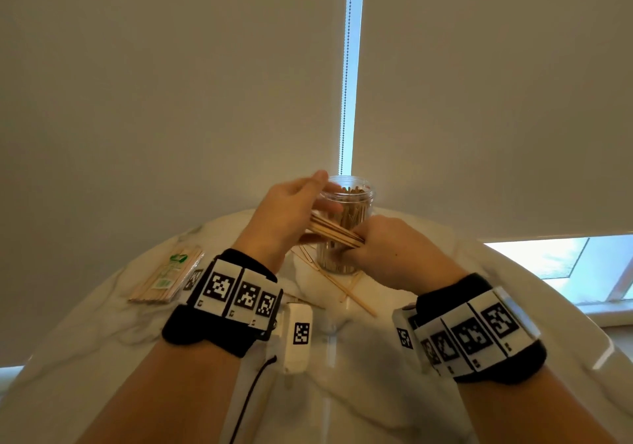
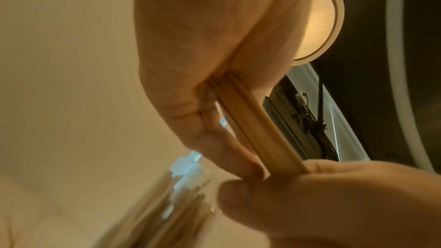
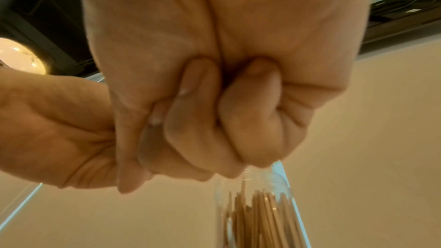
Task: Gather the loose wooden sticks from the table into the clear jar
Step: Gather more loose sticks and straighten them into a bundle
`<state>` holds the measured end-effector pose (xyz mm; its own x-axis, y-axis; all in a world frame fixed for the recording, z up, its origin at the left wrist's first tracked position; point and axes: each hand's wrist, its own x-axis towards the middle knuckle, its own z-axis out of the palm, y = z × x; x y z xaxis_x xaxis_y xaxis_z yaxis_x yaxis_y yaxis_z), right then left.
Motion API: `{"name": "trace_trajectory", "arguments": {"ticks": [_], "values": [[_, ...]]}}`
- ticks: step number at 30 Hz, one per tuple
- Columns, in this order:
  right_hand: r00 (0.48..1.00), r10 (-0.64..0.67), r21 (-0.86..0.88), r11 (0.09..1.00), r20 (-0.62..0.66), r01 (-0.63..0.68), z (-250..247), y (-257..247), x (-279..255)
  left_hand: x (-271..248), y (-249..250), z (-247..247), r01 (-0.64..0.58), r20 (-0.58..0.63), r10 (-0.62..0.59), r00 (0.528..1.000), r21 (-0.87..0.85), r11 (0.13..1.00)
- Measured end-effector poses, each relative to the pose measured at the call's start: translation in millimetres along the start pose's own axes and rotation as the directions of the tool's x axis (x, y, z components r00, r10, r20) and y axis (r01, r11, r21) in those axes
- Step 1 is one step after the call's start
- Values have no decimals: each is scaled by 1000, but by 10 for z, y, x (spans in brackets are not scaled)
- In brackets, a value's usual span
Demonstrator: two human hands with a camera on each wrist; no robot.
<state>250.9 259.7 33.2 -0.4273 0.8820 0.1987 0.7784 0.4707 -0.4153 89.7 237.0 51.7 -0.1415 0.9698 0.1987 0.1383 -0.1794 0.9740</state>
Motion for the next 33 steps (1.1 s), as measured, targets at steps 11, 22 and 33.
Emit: {"name": "trace_trajectory", "arguments": {"ticks": [11,22,33], "values": [[997,-57,-122,991,-44,51,8,8,22,35,-177,-17,-26,91,14,996,136,990],[937,-120,-267,963,-328,30,-106,8,-7,30,-98,30,11,67,-7,998,-59,998],[995,52,12,999,-85,-52,-248,51,-45,-40,-40,132,-317,-54,389,920,484,816]]}}
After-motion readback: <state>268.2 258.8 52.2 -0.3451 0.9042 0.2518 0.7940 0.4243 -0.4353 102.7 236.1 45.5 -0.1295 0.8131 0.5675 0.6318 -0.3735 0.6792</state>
